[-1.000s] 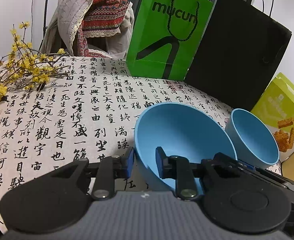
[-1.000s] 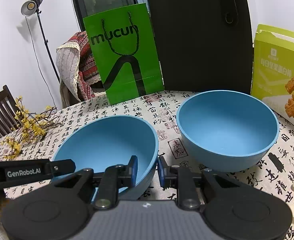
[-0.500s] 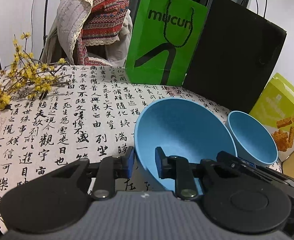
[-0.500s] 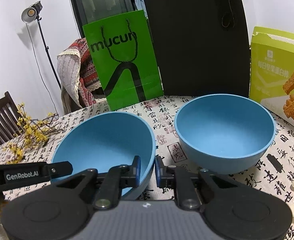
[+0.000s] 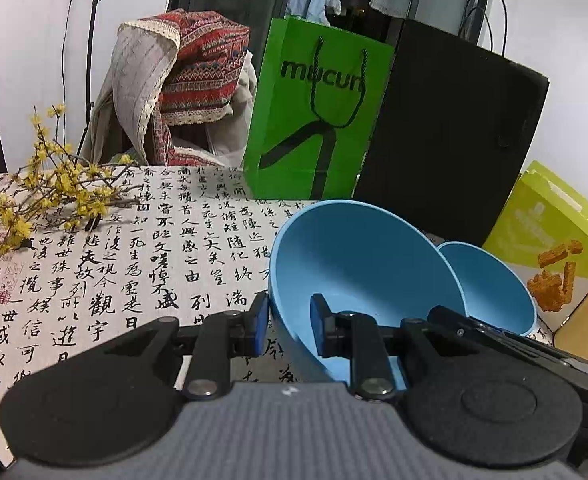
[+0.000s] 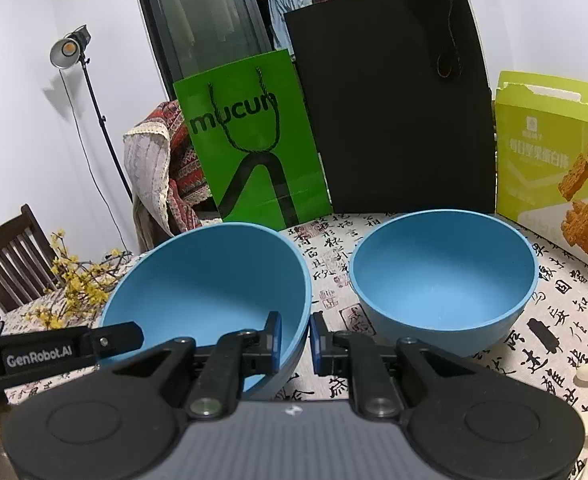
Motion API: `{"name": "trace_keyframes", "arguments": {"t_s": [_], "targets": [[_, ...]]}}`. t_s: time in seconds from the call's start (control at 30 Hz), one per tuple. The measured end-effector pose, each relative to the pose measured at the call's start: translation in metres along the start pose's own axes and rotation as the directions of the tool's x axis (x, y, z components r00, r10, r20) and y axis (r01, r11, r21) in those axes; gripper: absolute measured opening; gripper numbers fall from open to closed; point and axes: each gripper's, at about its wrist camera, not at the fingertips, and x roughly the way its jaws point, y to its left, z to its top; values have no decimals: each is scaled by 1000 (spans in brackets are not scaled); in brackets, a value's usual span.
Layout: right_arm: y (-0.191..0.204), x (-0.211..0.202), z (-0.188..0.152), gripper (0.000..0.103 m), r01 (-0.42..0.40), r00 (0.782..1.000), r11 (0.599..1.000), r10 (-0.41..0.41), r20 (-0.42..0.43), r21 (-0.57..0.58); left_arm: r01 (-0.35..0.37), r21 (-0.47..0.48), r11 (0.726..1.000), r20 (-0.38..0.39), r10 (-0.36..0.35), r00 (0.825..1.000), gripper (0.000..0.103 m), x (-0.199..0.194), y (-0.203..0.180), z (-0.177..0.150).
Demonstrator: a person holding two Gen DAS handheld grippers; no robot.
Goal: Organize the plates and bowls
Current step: 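Lift the gripped blue bowl off the tablecloth with both tools, then carry the gripped blue bowl away from the last blue bowl with both tools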
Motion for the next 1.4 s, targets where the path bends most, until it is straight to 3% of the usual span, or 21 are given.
{"name": "trace_keyframes", "arguments": {"t_s": [0.5, 1.4], "targets": [[-5, -11, 2, 15, -70, 998, 997, 70, -6, 25, -40, -12, 999, 22, 40, 999, 23, -24, -3, -4], [16, -30, -4, 15, -171, 985, 984, 171, -9, -41, -142, -49, 989, 47, 145, 988, 22, -68, 4, -21]]}}
